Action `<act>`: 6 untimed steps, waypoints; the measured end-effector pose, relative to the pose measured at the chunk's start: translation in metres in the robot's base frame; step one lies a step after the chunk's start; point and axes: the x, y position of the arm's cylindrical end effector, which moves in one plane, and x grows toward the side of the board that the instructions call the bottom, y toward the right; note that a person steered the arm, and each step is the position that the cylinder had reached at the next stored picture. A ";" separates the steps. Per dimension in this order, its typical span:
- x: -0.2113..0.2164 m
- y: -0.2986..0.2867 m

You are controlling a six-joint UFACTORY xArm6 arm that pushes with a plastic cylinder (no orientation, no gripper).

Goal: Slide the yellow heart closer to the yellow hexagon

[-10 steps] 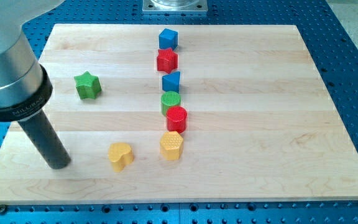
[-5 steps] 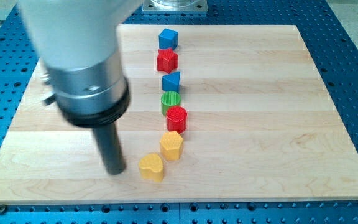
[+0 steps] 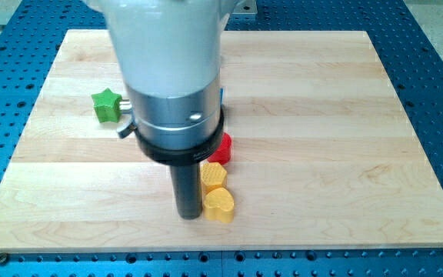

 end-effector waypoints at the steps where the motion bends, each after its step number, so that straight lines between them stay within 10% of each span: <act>1: -0.011 0.009; 3: -0.008 -0.049; 5: -0.082 -0.269; 6: -0.150 -0.214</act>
